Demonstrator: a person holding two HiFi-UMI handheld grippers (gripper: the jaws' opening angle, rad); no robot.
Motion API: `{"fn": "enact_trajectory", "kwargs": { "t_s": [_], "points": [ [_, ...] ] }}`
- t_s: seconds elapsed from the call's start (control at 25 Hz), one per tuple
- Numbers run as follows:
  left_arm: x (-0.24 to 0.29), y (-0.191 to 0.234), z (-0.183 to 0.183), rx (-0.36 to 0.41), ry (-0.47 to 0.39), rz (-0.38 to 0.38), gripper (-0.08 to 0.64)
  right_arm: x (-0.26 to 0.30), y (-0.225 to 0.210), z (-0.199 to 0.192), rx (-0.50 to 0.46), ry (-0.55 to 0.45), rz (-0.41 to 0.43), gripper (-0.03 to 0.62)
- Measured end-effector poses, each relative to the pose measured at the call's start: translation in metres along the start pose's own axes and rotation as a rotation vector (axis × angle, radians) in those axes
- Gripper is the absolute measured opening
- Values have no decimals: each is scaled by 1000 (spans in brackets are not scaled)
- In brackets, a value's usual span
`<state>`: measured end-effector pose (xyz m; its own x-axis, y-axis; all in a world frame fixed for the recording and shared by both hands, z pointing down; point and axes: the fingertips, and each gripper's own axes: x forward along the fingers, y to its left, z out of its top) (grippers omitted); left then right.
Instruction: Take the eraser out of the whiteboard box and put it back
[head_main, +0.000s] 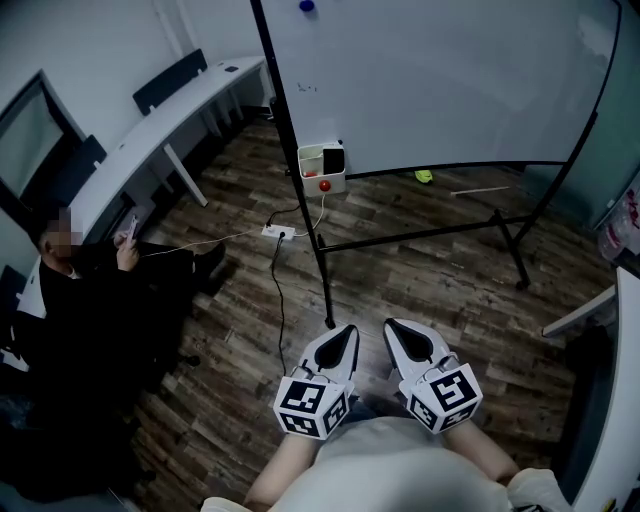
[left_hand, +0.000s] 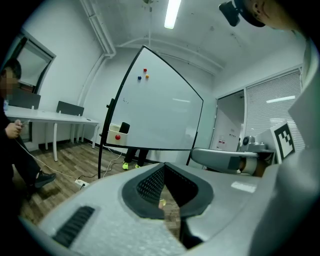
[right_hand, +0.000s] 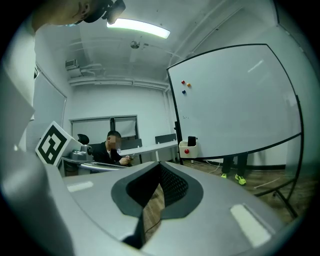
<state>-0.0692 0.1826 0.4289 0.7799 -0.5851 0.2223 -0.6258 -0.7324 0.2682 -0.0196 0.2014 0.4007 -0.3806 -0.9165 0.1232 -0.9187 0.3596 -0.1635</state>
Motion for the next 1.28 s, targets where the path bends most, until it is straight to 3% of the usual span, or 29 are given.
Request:
{"fn": "enact_trajectory", "kwargs": {
  "t_s": [0.56,1.28],
  "points": [
    [16,70,25,5,-3,-20,5,67,2,16,13,-42,-40,2],
    [46,110,46,-27,-17,11,5,111,-18,28,23,-32,-36,2]
  ]
}}
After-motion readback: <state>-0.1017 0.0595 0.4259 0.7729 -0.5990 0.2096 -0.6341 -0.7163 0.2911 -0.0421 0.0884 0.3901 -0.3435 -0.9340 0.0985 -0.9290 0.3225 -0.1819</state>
